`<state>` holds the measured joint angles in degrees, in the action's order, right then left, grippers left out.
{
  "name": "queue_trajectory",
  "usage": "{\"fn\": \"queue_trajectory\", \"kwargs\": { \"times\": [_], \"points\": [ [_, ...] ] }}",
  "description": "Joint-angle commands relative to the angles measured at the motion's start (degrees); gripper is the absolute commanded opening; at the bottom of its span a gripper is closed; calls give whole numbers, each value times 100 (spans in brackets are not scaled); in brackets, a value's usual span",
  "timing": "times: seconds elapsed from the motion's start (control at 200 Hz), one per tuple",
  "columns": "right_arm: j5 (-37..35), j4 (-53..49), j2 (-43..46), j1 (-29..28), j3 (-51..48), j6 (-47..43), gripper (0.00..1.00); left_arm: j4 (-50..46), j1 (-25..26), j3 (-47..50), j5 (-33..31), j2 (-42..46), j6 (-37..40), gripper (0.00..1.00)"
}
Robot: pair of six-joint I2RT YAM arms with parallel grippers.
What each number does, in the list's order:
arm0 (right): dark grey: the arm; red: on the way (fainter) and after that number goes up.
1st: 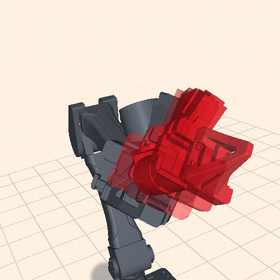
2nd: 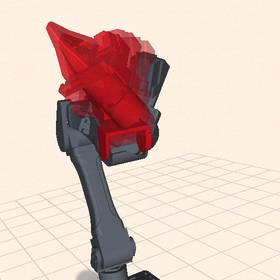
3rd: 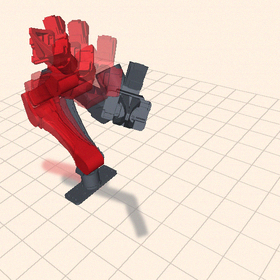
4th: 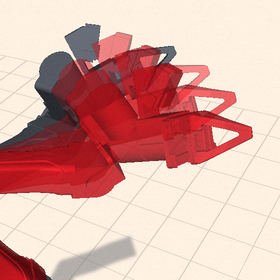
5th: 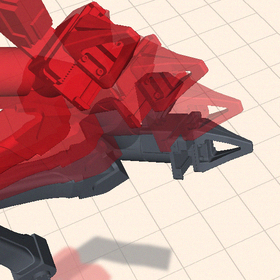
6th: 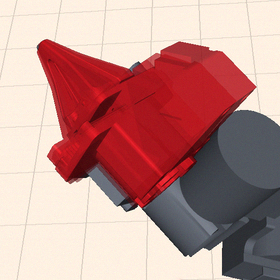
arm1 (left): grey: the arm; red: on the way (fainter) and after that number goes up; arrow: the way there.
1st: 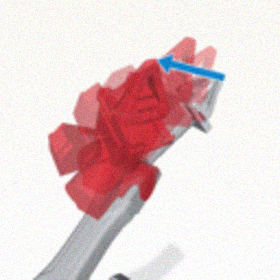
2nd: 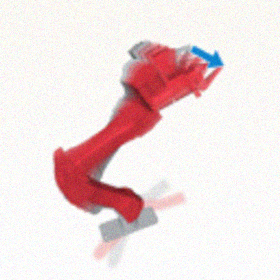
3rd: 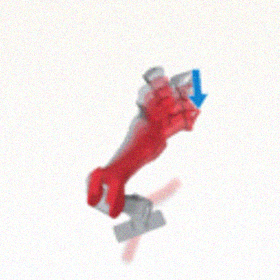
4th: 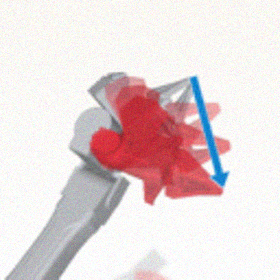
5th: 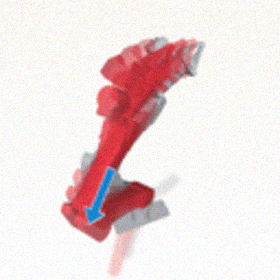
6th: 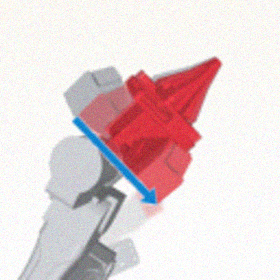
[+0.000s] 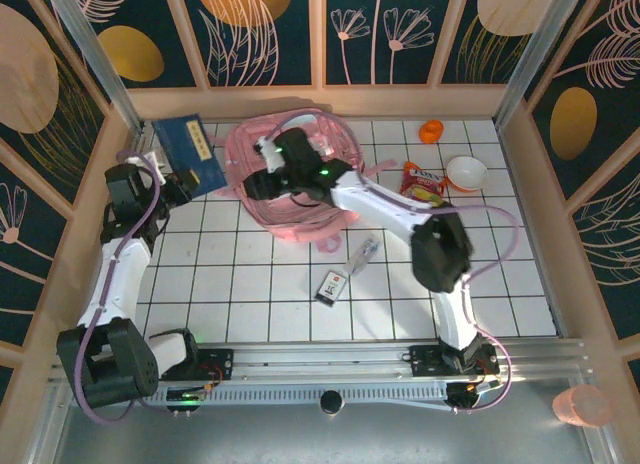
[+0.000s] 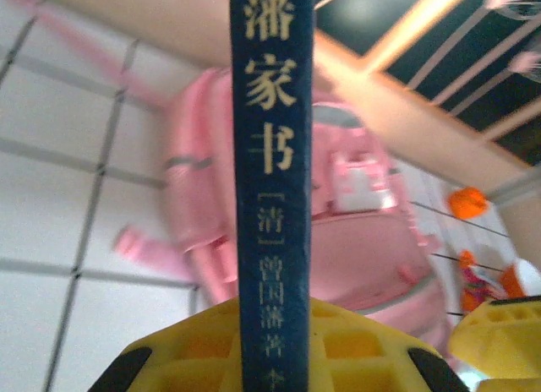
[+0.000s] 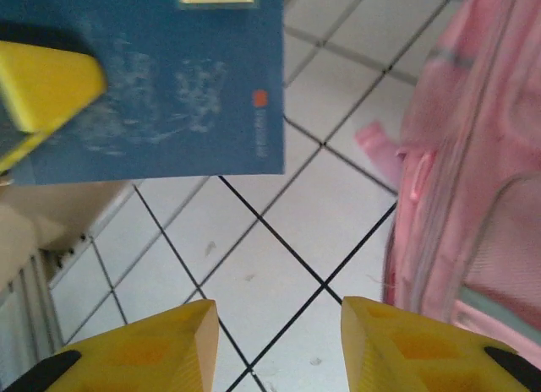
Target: Pack the student bag
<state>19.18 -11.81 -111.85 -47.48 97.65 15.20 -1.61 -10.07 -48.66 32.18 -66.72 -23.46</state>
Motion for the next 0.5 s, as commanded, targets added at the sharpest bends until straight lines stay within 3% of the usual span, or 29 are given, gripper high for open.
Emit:
{"fn": "queue_trajectory", "kwargs": {
  "times": [0.0,0.145,0.3,0.495],
  "points": [
    [-3,1207,925,286,-1089,551,43,765,443,-340,951,5,361,0],
    [-73,2063,2236,791,-2564,1043,44,1316,1372,-586,1199,-240,431,0],
    [-147,1876,3176,1205,-3248,941,44,1823,2296,-1072,1545,-775,291,0],
    [114,2367,4109,1575,-3988,1045,46,2498,2801,-1262,1890,-1183,184,0]
  ]
}}
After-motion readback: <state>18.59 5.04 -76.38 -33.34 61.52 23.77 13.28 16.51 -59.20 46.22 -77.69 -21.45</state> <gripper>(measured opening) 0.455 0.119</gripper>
